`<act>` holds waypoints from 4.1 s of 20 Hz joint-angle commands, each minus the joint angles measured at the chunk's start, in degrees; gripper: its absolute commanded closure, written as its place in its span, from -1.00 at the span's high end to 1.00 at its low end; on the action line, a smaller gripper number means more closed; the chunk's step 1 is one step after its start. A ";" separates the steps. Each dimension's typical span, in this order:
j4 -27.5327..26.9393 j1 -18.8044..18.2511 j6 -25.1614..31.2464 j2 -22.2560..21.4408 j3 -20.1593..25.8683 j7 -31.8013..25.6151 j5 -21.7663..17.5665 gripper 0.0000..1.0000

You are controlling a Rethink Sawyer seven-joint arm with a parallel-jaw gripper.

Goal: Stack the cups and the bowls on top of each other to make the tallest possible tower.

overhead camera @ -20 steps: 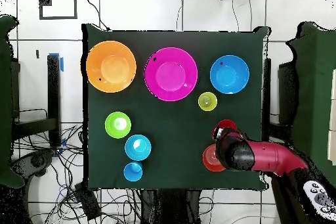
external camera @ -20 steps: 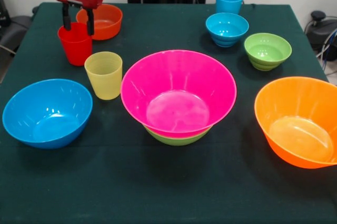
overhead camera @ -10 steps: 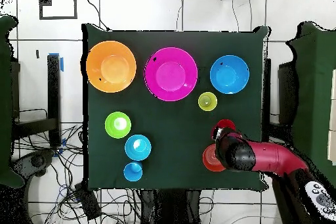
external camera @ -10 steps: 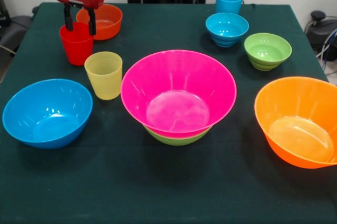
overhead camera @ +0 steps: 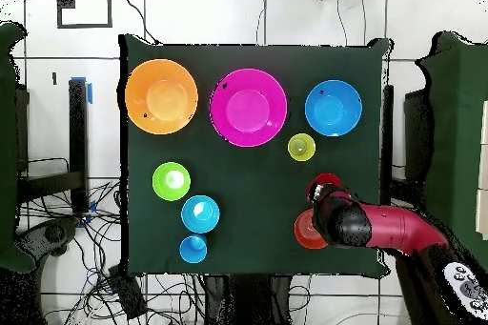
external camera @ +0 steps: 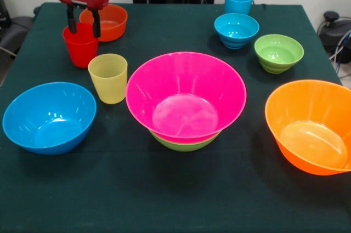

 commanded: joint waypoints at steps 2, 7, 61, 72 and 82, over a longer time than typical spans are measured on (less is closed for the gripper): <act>2.67 -0.40 5.36 1.98 6.80 -5.25 -0.55 1.00; 2.39 -1.21 7.33 1.81 8.34 -6.34 -0.04 1.00; -6.04 4.62 -6.24 5.59 -0.80 0.05 -12.41 1.00; -5.32 0.01 -5.01 6.06 4.40 -3.84 -11.87 -1.00; -4.23 -0.69 1.87 5.30 7.38 -5.69 -8.31 -1.00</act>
